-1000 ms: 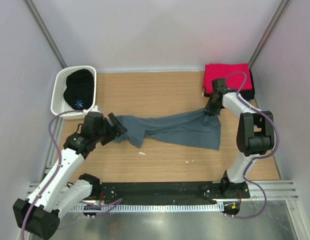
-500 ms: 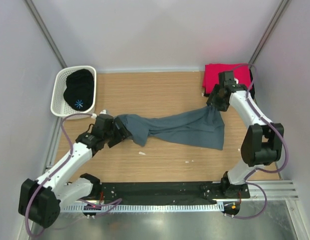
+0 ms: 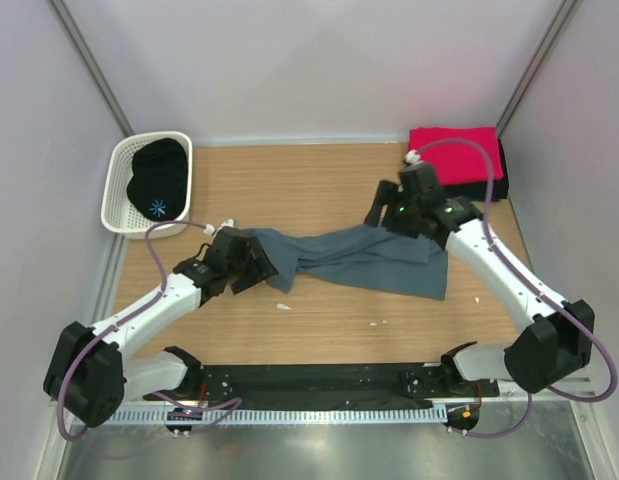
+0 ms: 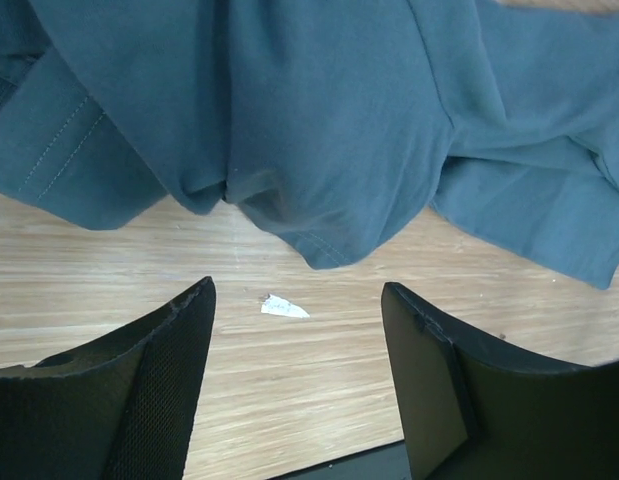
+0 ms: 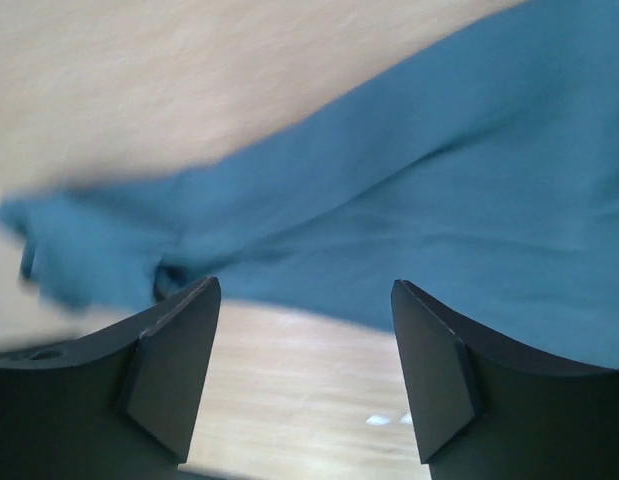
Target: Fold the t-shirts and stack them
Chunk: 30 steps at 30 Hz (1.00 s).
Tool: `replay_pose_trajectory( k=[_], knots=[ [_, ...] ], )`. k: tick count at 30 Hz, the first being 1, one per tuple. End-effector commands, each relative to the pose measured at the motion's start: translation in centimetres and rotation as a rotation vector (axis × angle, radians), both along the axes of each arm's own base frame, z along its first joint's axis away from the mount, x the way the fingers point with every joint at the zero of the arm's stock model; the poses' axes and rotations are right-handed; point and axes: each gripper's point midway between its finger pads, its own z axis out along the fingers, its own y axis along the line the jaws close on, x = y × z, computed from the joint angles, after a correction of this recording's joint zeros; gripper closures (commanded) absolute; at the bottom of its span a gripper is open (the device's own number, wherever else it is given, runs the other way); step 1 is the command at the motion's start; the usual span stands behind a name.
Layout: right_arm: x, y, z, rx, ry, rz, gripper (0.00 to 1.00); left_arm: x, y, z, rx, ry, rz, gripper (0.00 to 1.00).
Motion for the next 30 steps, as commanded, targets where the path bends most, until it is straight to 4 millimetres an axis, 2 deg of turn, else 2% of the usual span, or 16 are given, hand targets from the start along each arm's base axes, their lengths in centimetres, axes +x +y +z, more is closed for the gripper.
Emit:
replay_pose_trajectory(
  k=[1,2,4,6,7,8,10,11,13,14,17,18,22,30],
  knots=[
    [-2.8,8.9,-2.0,0.206,0.026,0.185,0.29,1.6,0.0,0.5,-0.01,-0.043,0.078,0.32],
    [-2.6,10.5,-1.7,0.244,-0.007,0.21,0.3,1.7,0.2,0.2,0.002,-0.041,0.088,0.33],
    [-4.0,13.6,-2.5,0.273,0.006,0.277,0.32,2.2,1.3,-0.4,0.056,-0.048,0.126,0.36],
    [-4.2,15.6,-3.4,0.266,0.022,0.327,0.34,2.5,2.0,-0.3,0.113,-0.046,0.135,0.4],
    [-5.0,16.9,-3.8,0.26,0.034,0.366,0.36,2.6,2.6,-0.5,0.144,-0.047,0.148,0.41],
    [-5.1,17.9,-5.1,0.245,0.058,0.387,0.37,2.7,2.9,-0.4,0.171,-0.049,0.143,0.45],
    [-5.6,19.8,-5.7,0.252,0.062,0.433,0.38,3.0,3.5,-0.5,0.205,-0.055,0.158,0.47],
    [-6.6,21.2,-7.2,0.238,0.093,0.471,0.39,3.1,3.6,-0.6,0.213,-0.056,0.157,0.49],
    [-7.4,22.9,-8.0,0.246,0.107,0.51,0.41,3.3,4.1,-1.0,0.233,-0.047,0.17,0.51],
    [-8.2,23.9,-9.3,0.231,0.132,0.534,0.41,3.4,4.2,-1.2,0.24,-0.045,0.169,0.54],
    [-9.2,25.6,-10.1,0.215,0.145,0.571,0.41,3.6,4.9,-1.4,0.261,-0.047,0.192,0.59],
    [-9.5,26.0,-11.0,0.202,0.164,0.577,0.42,3.6,5.1,-1.6,0.262,-0.046,0.197,0.6],
    [-9.9,26.9,-12.4,0.167,0.176,0.585,0.42,3.5,5.3,-2.4,0.253,-0.043,0.209,0.66],
    [-8.4,27.1,-14.0,0.105,0.151,0.542,0.46,3.9,5.6,-2.5,0.25,-0.048,0.21,0.68]
  ],
)
